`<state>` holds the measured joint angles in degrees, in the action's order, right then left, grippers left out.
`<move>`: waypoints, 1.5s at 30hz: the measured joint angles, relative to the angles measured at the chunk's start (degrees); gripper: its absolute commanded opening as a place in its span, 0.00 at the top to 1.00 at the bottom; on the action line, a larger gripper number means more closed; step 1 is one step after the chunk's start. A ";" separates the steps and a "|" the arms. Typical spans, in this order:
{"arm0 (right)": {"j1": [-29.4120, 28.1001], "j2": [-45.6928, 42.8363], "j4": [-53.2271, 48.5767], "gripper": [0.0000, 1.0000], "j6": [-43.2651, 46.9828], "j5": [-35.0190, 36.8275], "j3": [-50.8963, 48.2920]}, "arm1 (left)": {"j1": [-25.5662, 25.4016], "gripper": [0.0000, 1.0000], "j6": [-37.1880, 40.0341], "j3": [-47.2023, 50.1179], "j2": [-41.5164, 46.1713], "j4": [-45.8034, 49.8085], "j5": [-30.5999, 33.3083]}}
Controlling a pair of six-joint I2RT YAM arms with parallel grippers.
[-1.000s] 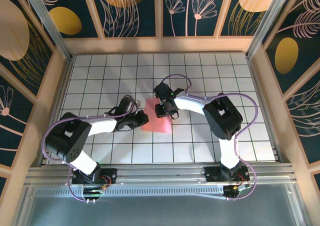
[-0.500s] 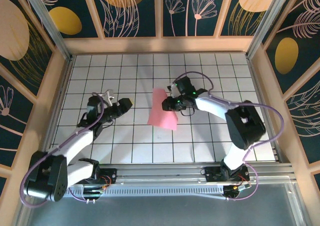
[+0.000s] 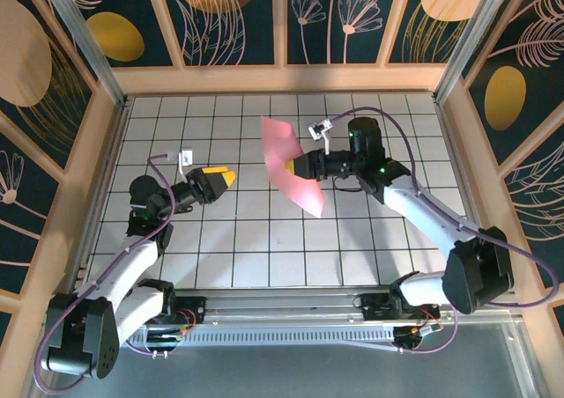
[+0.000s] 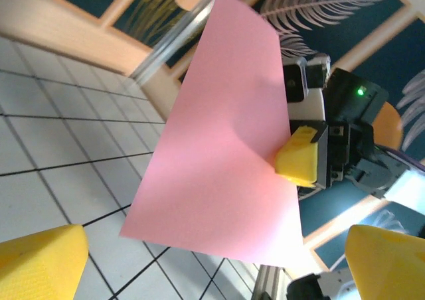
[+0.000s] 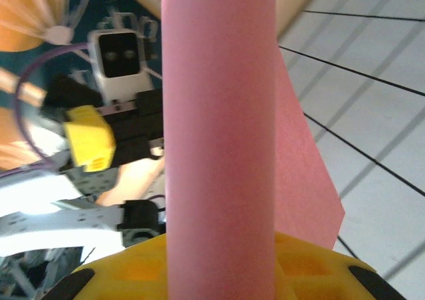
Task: Fold a paper plane with a square sheet of paper (fold left side to right side)
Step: Pick up the square sheet of paper from the center of the table, then place a square sheet of paper at the center of the table.
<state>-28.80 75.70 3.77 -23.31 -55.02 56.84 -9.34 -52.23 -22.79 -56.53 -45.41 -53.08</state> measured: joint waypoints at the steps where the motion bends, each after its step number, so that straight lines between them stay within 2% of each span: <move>1: -0.48 -0.48 1.11 0.72 -0.66 -1.11 0.00 | -0.13 0.01 0.00 -0.28 0.15 -0.83 -0.81; 9: -7.37 0.44 2.73 0.72 -0.90 -6.08 3.76 | -5.55 0.02 1.86 -4.66 -1.09 -2.29 -4.46; 12: -8.07 1.31 1.09 0.72 0.57 -5.81 5.88 | -7.34 0.09 2.86 -6.62 -2.08 -2.25 -5.95; 13: -8.02 1.55 0.55 0.72 1.01 -5.29 6.36 | -7.65 0.15 3.10 -7.10 -2.19 -2.10 -6.34; 19: -7.30 2.95 -2.32 0.72 3.32 -2.78 6.80 | -8.33 0.66 6.73 -9.22 -2.21 1.14 -7.13; 21: -6.84 3.13 -3.19 0.69 3.61 -1.73 6.80 | -8.35 0.84 7.43 -9.27 -2.27 2.45 -7.13; 23: -6.36 3.13 -3.65 0.64 3.96 -0.94 6.80 | -8.35 0.98 8.50 -9.29 -2.56 3.69 -6.88; 25: -5.92 3.10 -4.31 0.59 4.68 0.24 6.80 | -8.35 1.00 9.01 -9.33 -3.10 4.85 -6.49; 29: -4.98 3.10 -6.49 0.42 6.01 4.15 6.73 | -8.37 1.00 9.81 -9.35 -5.14 8.28 -4.00; 32: -3.10 2.67 -8.26 0.31 6.21 9.92 5.66 | -8.35 1.00 9.51 -9.14 -8.28 9.90 -1.55; 39: 4.70 1.99 -10.99 0.22 3.67 23.45 0.09 | -8.37 1.00 6.93 -6.71 -21.14 11.96 4.15; 45: 5.09 2.14 -12.46 0.23 2.34 29.68 -3.32 | -8.35 1.00 6.78 -6.58 -32.26 16.35 8.48</move>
<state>-23.70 77.84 -8.69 -20.97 -25.34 53.52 -17.69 -45.45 -29.36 -88.79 -29.06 -44.60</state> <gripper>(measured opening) 0.775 0.047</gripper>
